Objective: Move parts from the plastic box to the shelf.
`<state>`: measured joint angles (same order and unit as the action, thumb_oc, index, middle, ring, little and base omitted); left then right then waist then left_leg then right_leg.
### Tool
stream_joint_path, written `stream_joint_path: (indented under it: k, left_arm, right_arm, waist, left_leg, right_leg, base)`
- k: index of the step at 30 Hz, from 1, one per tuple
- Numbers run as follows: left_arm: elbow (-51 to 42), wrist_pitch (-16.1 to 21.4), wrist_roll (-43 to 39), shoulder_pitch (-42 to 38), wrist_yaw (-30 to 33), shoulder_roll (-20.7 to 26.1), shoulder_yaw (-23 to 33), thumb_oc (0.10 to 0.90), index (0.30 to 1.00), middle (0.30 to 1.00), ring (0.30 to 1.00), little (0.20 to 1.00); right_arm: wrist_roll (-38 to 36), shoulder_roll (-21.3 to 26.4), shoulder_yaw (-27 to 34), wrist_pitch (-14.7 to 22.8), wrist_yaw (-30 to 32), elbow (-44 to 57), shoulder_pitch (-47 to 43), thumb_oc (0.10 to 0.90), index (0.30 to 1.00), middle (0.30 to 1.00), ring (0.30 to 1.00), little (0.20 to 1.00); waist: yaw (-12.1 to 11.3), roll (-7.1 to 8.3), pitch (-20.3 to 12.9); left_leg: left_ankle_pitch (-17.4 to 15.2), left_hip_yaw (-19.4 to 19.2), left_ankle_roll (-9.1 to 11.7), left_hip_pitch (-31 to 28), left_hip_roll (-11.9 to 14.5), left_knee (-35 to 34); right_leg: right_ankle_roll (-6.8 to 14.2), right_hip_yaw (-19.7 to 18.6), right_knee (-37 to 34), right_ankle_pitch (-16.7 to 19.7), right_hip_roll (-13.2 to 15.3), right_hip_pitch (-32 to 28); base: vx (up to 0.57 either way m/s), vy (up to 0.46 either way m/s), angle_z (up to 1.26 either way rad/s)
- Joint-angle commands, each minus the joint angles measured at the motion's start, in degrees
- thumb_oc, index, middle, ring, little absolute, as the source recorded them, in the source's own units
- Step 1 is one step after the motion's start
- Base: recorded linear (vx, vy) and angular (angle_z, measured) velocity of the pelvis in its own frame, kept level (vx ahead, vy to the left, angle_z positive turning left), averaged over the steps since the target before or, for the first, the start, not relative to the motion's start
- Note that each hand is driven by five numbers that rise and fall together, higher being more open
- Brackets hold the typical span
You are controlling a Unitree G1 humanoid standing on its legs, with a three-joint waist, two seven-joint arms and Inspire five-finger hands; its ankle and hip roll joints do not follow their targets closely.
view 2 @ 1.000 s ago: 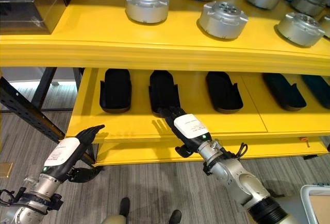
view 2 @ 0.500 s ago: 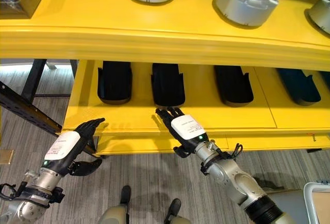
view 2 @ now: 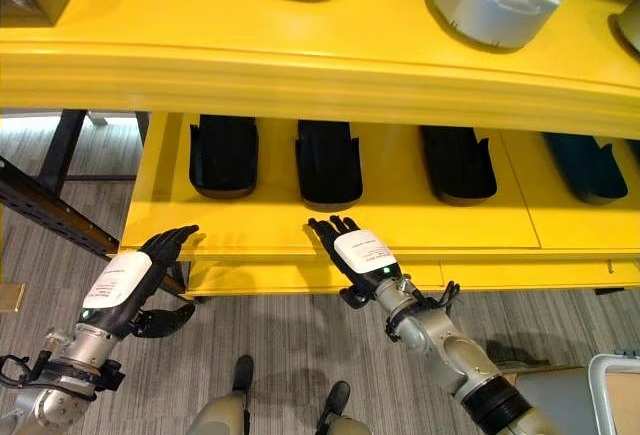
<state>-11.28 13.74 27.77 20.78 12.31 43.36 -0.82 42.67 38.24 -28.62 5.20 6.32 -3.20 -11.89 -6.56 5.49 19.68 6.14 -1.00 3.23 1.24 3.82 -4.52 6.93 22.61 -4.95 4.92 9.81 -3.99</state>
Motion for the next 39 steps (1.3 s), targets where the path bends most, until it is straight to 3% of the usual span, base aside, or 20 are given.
stream_joint_path:
  k: [1,39]
  left_arm:
    - [-3.31,2.26,-0.28,-2.79,4.71,0.51,4.09,0.900,1.000,1.000,1.000,1.000]
    - [-2.93,1.45,-0.44,-3.84,5.53,1.12,3.94,0.900,1.000,1.000,1.000,1.000]
  right_arm:
    - [0.39,-0.52,-1.03,0.32,5.02,1.84,-9.14,0.900,1.000,1.000,1.000,1.000]
    - [-1.44,-4.11,-2.05,-2.34,7.78,-5.36,-13.34,0.900,1.000,1.000,1.000,1.000]
  waist:
    - [0.28,2.73,-0.74]
    - [-0.23,1.98,3.08]
  left_leg:
    - [-7.67,1.04,-2.55,-2.68,-0.09,1.48]
    - [-7.34,1.21,-2.98,-0.95,-0.72,2.15]
  right_leg:
    - [2.56,-1.80,3.72,-0.78,3.99,0.99]
    - [2.47,-2.13,5.25,-0.36,4.89,3.29]
  base:
    - [0.00,0.000,0.00]
    - [0.00,0.000,0.00]
